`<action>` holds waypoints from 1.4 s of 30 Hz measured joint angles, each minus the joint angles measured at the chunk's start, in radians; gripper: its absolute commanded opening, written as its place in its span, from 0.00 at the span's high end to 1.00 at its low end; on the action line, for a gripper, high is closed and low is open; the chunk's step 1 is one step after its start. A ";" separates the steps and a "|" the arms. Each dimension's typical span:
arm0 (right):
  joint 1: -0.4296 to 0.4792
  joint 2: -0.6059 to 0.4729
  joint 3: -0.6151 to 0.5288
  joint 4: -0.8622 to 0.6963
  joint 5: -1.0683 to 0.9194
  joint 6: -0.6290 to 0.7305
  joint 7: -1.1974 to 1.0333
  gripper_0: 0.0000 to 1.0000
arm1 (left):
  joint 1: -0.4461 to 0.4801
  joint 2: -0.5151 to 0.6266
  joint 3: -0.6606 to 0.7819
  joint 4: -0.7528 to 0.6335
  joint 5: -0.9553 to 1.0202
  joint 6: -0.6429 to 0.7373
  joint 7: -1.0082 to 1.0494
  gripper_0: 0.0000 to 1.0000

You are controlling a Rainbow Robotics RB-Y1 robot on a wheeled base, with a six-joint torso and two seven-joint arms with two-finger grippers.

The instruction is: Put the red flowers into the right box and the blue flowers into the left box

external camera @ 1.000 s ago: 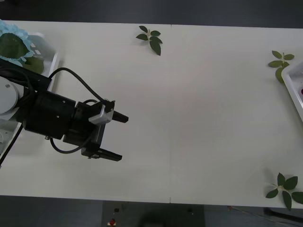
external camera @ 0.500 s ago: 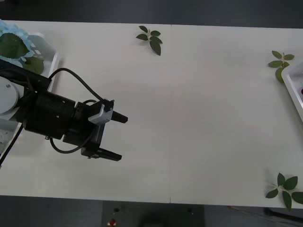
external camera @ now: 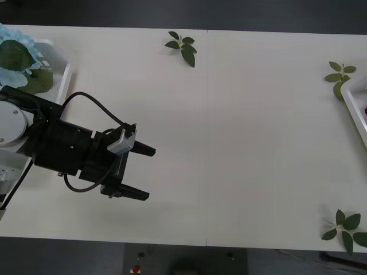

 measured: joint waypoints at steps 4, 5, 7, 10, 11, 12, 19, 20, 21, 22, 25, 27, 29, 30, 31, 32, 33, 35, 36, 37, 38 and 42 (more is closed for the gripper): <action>0.006 0.073 0.032 0.000 -0.075 -0.022 0.057 0.00 | 0.000 0.000 0.000 0.000 0.000 0.000 0.000 0.00; 0.013 0.092 0.040 0.000 -0.080 -0.036 0.054 0.00 | 0.000 0.000 0.000 0.000 0.000 0.000 0.000 0.00; 0.040 0.127 0.048 -0.002 -0.090 -0.068 0.053 0.00 | 0.000 0.000 0.000 0.000 0.000 0.000 0.000 0.00; 0.106 0.167 0.049 -0.018 -0.120 -0.137 0.053 0.00 | 0.000 0.000 0.000 0.000 0.000 0.000 0.000 0.00; 0.130 0.178 0.050 -0.024 -0.133 -0.161 0.053 0.00 | 0.000 0.000 0.000 0.000 0.000 0.000 0.000 0.00; 0.150 0.187 0.055 -0.028 -0.141 -0.175 0.053 0.00 | 0.000 0.000 0.000 0.000 0.000 0.000 0.000 0.00; 0.174 0.230 0.229 -0.029 -0.111 -0.236 0.053 0.00 | 0.000 0.000 0.000 0.000 0.000 0.000 0.000 0.00; 0.172 0.240 0.254 -0.029 -0.099 -0.245 0.053 0.00 | 0.000 0.000 0.000 0.000 0.000 0.000 0.000 0.00; 0.170 0.250 0.274 -0.029 -0.089 -0.256 0.053 0.00 | 0.000 0.000 0.000 0.000 0.000 0.000 0.000 0.00; 0.169 0.259 0.290 -0.029 -0.082 -0.270 0.053 0.00 | 0.000 0.000 0.000 0.000 0.000 0.000 0.000 0.00; 0.169 0.285 0.326 -0.029 -0.081 -0.310 0.053 0.00 | 0.000 0.000 0.000 0.000 0.000 0.000 0.000 0.00; 0.167 0.296 0.352 -0.029 -0.081 -0.332 0.053 0.00 | 0.000 0.000 0.000 0.000 0.000 0.000 0.000 0.00; 0.157 0.301 0.379 -0.029 -0.080 -0.352 0.053 0.00 | 0.000 0.000 0.000 0.000 0.000 0.000 0.000 0.00; 0.150 0.302 0.390 -0.029 -0.077 -0.360 0.053 0.00 | 0.000 0.000 0.000 0.000 0.000 0.000 0.000 0.00; 0.142 0.303 0.399 -0.029 -0.067 -0.367 0.053 0.00 | 0.000 0.000 0.000 0.000 0.000 0.000 0.000 0.00; 0.134 0.304 0.405 -0.029 -0.046 -0.369 0.053 0.00 | 0.000 0.000 0.000 0.000 0.000 0.000 0.000 0.00; 0.128 0.306 0.407 -0.029 -0.024 -0.371 0.053 0.00 | 0.000 0.000 0.000 0.000 0.000 0.000 0.000 0.00; 0.119 0.316 0.404 -0.029 0.009 -0.379 0.053 0.00 | 0.000 0.000 0.000 0.000 0.000 0.000 0.000 0.00; 0.118 0.322 0.401 -0.029 0.019 -0.388 0.053 0.00 | 0.000 0.000 0.000 0.000 0.000 0.000 0.000 0.00; 0.118 0.328 0.396 -0.029 0.025 -0.397 0.053 0.00 | 0.000 0.000 0.000 0.000 0.000 0.000 0.000 0.00; 0.118 0.334 0.391 -0.029 0.031 -0.401 0.053 0.00 | 0.000 0.000 0.000 0.000 0.000 0.000 0.000 0.00; 0.118 0.340 0.382 -0.029 0.040 -0.402 0.053 0.00 | 0.000 0.000 0.000 0.000 0.000 0.000 0.000 0.00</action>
